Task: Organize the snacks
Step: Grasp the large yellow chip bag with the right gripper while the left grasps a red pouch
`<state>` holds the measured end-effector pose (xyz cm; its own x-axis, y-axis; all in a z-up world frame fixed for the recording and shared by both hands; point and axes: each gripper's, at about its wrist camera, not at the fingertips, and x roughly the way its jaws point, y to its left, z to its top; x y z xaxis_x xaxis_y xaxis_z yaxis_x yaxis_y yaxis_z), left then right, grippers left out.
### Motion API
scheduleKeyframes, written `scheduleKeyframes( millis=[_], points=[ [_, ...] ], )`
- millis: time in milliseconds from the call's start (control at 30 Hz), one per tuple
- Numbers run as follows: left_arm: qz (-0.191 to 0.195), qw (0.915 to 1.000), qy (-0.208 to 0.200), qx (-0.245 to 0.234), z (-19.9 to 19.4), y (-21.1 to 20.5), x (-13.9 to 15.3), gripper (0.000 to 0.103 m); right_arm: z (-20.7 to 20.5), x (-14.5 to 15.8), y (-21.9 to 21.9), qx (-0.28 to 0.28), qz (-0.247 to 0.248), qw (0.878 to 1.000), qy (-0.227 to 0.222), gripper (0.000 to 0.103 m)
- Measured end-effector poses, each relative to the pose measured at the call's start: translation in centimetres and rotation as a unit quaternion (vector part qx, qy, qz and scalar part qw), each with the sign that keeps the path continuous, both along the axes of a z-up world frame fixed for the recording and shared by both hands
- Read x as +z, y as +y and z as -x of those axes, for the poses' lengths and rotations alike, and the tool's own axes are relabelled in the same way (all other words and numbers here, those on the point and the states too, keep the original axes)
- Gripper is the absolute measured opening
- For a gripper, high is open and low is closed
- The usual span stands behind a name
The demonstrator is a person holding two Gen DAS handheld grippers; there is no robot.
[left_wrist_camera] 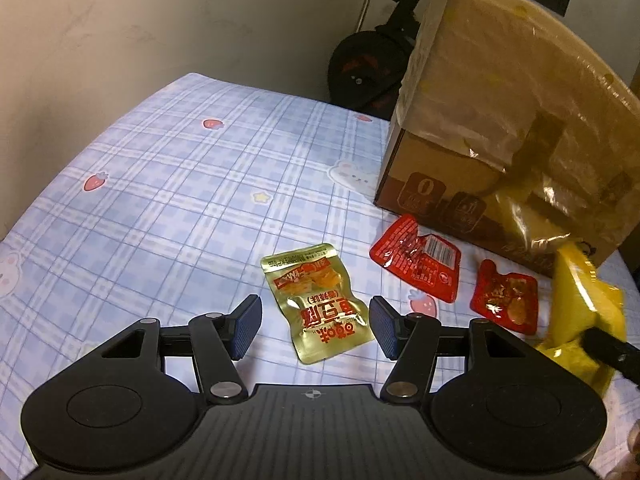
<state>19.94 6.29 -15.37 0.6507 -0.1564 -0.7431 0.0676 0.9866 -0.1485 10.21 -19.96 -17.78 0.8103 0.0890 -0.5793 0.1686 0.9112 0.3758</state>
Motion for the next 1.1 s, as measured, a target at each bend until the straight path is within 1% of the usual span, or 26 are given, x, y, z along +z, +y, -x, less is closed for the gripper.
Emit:
scheduleKeyframes(
  millis=[167,367,567,633,700,833,933,1000,1100],
  points=[
    [-0.013,0.9998,0.007,0.010,-0.3,-0.9,-0.5,0.062,1.1,-0.3,-2.0,-0.030,-0.017,0.999,-0.008,0.075],
    [-0.025,0.9995,0.010,0.018,-0.3,-1.6,-0.7,0.062,3.0,0.0,-3.4,-0.043,-0.019,0.999,-0.017,0.075],
    [-0.010,0.9999,0.006,-0.002,-0.9,-3.0,-0.4,0.062,3.5,0.2,-4.1,-0.055,-0.018,0.998,-0.026,0.075],
    [-0.001,0.9998,0.001,-0.019,-1.1,-4.2,-0.2,0.062,3.8,0.4,-4.5,-0.063,-0.016,0.998,-0.028,0.075],
    [0.010,0.9989,-0.004,-0.045,-1.3,-5.6,0.0,0.062,4.0,0.5,-4.9,-0.070,-0.013,0.997,-0.028,0.075],
    [0.015,0.9948,-0.009,-0.100,-1.6,-9.4,-0.1,0.062,4.6,0.8,-5.8,-0.086,0.001,0.996,-0.026,0.075],
    [0.010,0.9901,-0.006,-0.140,-1.7,-11.7,-0.6,0.062,5.1,0.7,-6.6,-0.097,0.009,0.995,-0.024,0.075],
    [-0.001,0.9869,-0.007,-0.161,-1.9,-13.1,-1.0,0.062,5.5,0.5,-7.2,-0.106,0.008,0.994,-0.021,0.075],
    [-0.009,0.9850,-0.009,-0.172,-2.1,-14.2,-1.5,0.062,5.7,0.2,-7.8,-0.115,-0.001,0.993,-0.016,0.075]
  ],
)
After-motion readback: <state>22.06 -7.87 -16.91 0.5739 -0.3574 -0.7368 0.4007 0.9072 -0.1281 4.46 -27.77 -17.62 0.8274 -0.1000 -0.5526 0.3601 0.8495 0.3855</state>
